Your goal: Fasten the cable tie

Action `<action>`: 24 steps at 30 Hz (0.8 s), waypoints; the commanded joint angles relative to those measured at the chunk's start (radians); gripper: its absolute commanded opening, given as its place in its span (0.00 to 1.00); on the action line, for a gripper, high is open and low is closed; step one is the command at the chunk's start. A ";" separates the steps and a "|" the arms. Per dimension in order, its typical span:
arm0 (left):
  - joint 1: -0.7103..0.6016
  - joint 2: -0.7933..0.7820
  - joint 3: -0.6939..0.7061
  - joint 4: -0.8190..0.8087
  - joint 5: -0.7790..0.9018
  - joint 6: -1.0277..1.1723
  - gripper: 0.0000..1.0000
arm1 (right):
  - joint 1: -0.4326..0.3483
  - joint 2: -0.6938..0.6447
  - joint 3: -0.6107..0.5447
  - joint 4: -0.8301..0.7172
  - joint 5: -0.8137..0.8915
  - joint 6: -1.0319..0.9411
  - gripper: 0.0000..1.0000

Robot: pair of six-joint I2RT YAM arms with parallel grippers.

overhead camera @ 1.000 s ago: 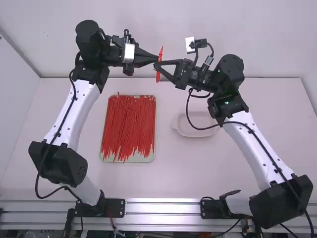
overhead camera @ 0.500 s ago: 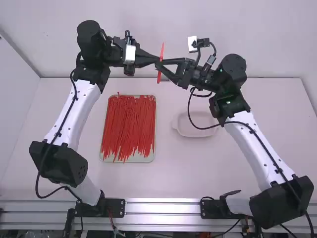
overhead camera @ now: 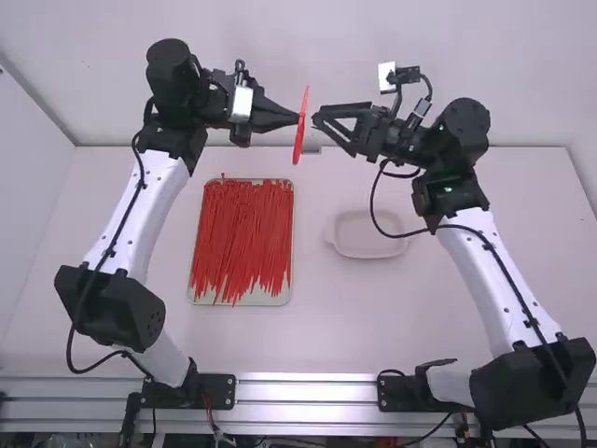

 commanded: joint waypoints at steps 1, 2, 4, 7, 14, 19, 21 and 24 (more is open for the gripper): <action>-0.019 -0.006 -0.001 -0.003 0.021 -0.003 0.02 | 0.007 0.000 -0.001 0.037 -0.006 0.029 0.58; -0.018 -0.006 -0.001 -0.005 0.021 -0.003 0.02 | 0.010 0.000 -0.001 0.047 -0.006 0.035 0.58; -0.022 -0.006 -0.001 -0.010 0.021 -0.003 0.02 | 0.010 0.000 -0.001 0.069 -0.006 0.053 0.58; -0.047 -0.006 -0.001 -0.014 0.021 -0.003 0.02 | 0.001 0.000 -0.001 0.065 -0.006 0.053 0.58; -0.070 -0.006 -0.001 -0.015 0.021 -0.003 0.02 | 0.007 0.000 -0.001 0.064 -0.002 0.053 0.57; -0.064 -0.006 -0.001 -0.019 0.022 -0.003 0.02 | 0.002 0.000 -0.001 0.066 -0.002 0.053 0.39; -0.064 -0.006 -0.001 -0.026 0.021 -0.003 0.02 | 0.002 0.000 -0.001 0.066 -0.002 0.053 0.29; -0.075 -0.006 -0.001 -0.032 0.022 -0.004 0.02 | 0.002 0.000 -0.001 0.065 -0.002 0.053 0.09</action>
